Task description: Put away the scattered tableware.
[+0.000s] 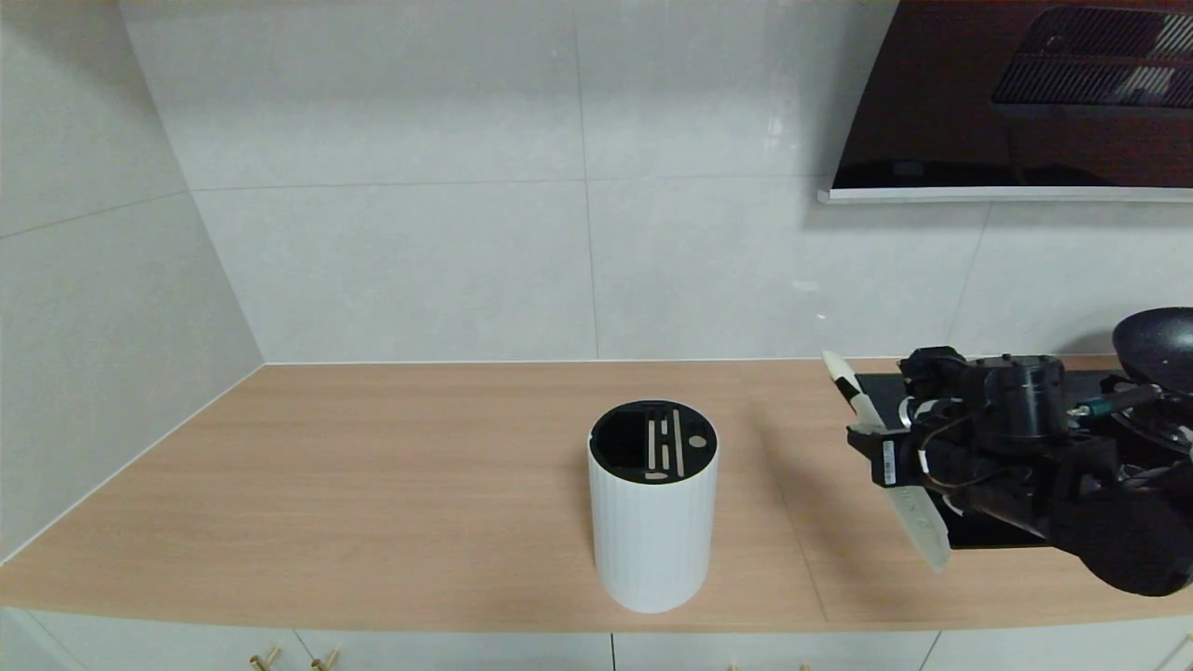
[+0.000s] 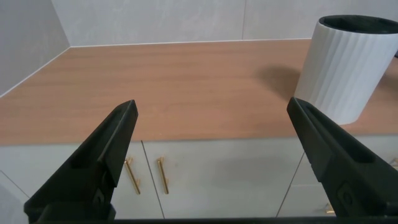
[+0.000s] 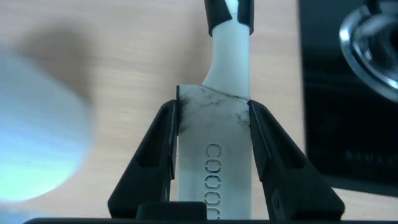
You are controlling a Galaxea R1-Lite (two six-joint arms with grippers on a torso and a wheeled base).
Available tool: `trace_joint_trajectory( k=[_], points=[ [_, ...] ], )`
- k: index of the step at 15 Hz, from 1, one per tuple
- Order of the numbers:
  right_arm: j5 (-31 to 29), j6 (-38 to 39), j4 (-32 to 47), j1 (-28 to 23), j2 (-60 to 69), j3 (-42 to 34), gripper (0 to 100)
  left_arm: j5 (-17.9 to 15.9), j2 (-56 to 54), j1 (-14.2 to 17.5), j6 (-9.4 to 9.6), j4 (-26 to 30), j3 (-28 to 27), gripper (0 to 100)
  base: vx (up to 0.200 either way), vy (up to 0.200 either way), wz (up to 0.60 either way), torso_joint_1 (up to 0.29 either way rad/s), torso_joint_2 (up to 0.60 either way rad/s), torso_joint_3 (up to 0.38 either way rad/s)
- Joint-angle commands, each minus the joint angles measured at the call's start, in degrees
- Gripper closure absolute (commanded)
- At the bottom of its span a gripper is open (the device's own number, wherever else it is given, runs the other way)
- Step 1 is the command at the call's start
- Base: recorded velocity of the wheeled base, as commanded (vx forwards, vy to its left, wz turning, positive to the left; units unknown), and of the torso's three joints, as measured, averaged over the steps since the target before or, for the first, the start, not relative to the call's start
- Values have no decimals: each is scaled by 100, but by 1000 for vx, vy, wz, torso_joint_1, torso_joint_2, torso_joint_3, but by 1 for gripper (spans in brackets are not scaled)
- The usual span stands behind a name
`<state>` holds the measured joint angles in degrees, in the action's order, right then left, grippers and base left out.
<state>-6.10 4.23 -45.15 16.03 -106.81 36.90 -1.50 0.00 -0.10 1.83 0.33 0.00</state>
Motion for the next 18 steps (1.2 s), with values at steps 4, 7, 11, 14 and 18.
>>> trace_joint_trajectory(
  k=[4, 7, 11, 14, 18],
  points=[
    [319, -45, 42, 348, 978, 72, 100, -1274, 554, -166, -113, 222, -1345, 0, 0, 0, 0, 0, 0, 0],
    [522, -379, 288, 770, 1110, 608, 100, -2610, 2698, -210, -209, 679, -2979, 0, 0, 0, 0, 0, 0, 0],
    [618, -581, 393, 1289, 978, 1267, 100, -3172, 5546, -702, -781, 90, -4456, 0, 0, 0, 0, 0, 0, 0],
    [258, -528, 428, 1886, 987, 1258, 100, -2882, 7014, -2205, -2626, -1975, -4438, 0, 0, 0, 0, 0, 0, 0],
    [-533, -300, 508, 2730, 882, 1293, 100, -1872, 8499, -2952, -3734, -4085, -4271, 0, 0, 0, 0, 0, 0, 0]
  ],
)
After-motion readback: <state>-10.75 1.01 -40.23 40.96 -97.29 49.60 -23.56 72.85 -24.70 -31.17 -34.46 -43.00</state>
